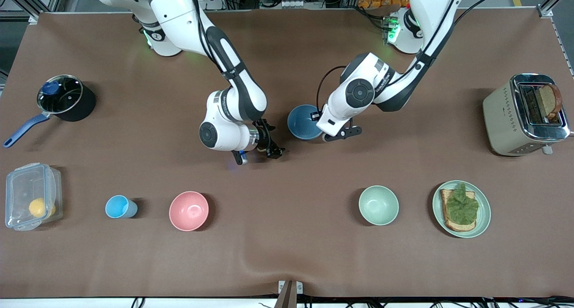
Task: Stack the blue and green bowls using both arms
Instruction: 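Lower the blue bowl into the green bowl with the left gripper and open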
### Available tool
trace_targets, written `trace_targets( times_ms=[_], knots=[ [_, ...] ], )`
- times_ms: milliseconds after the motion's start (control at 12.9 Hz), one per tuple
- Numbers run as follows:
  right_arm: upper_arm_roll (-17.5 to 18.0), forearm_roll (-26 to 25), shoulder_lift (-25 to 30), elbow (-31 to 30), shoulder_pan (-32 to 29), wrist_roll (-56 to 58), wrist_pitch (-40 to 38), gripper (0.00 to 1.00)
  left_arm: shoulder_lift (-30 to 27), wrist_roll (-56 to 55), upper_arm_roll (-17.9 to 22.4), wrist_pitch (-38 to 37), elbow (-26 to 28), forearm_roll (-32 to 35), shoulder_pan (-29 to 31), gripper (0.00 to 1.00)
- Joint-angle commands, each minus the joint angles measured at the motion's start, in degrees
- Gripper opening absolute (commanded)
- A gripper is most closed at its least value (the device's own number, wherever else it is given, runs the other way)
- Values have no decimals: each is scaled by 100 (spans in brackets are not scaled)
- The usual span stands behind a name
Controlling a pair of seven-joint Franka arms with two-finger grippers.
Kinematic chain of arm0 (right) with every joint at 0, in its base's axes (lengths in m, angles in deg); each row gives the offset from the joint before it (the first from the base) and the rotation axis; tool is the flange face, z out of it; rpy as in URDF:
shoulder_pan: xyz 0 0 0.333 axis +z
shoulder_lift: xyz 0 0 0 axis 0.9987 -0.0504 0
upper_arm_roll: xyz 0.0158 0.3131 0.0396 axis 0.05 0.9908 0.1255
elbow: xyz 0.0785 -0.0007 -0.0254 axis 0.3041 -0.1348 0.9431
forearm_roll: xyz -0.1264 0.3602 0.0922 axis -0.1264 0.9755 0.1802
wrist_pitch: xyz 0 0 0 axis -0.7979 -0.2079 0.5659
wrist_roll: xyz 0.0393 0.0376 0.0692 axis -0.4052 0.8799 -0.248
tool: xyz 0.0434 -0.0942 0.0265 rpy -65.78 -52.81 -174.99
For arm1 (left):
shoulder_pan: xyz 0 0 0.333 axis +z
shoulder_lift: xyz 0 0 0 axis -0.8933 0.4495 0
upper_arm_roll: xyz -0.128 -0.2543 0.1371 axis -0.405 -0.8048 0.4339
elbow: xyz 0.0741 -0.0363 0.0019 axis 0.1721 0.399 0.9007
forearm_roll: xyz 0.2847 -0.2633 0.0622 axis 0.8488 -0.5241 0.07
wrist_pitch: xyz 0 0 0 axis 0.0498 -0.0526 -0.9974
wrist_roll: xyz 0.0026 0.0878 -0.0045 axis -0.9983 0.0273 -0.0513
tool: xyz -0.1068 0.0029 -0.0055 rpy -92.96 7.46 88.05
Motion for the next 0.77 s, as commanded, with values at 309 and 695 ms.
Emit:
trace_targets(
  times_ms=[309,695],
  knots=[
    [10,21,168,-157,25,29,32,100,9,-73,-15,111,100,-115,-35,0],
    [10,21,168,-157,42,21,23,100,0,-126,-6,111,170,-142,35,19]
  ],
)
